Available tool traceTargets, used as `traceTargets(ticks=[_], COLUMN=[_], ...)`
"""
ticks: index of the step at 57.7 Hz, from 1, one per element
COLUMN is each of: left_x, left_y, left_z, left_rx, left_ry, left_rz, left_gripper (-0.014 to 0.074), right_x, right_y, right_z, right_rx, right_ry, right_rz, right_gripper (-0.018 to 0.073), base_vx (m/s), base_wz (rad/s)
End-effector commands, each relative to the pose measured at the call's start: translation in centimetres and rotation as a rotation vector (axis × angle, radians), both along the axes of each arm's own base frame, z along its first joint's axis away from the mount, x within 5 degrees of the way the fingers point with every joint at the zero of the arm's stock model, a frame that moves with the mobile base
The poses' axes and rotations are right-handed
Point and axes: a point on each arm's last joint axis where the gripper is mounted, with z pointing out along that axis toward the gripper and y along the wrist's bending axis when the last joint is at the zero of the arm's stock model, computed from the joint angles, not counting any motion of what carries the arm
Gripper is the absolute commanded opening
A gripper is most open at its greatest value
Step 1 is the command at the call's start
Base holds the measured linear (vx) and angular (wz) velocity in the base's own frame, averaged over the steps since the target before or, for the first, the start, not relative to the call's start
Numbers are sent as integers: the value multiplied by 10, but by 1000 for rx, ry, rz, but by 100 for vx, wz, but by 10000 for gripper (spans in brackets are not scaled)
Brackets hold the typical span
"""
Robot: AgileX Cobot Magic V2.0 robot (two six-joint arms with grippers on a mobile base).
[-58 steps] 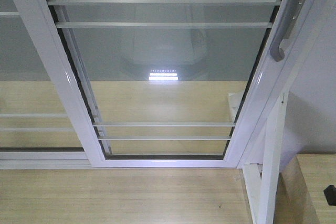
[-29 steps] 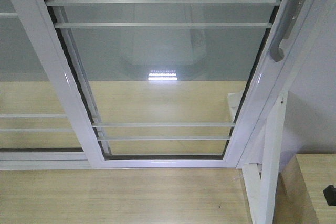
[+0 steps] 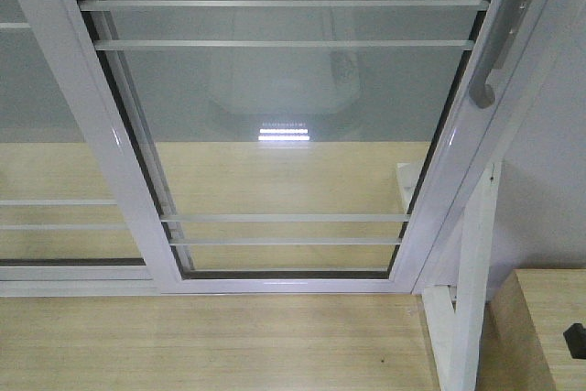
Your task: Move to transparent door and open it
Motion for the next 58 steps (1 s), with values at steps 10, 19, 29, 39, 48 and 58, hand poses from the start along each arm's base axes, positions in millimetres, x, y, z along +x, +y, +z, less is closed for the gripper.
traceTargets(ticks=[10, 19, 29, 39, 48, 58], left_x=[2, 2, 2, -5, -17, -12], left_y=[-1, -1, -1, -1, -1, -1], left_z=[4, 7, 10, 41, 88, 157], left_rx=[-13, -14, -14, -22, -21, -18], left_ry=[-56, -83, -123, -433, -574, -484], left_rz=[-7, -8, -9, -17, -18, -12], left_gripper=[-6, -6, -6, -6, -5, -1], right_x=[2, 2, 1, -2, -8, 1], right_y=[1, 1, 1, 3, 2, 1], right_z=[6, 7, 14, 36, 91, 184], right_rx=[-14, -14, -26, 7, 1, -59], right_ry=[-65, -76, -153, -329, -382, -409], right_rz=[4, 6, 14, 31, 22, 5], right_gripper=[-6, -6, -6, -5, -4, -4], base_vx=[0, 0, 0, 0, 0, 0], base_wz=[0, 0, 0, 0, 0, 0])
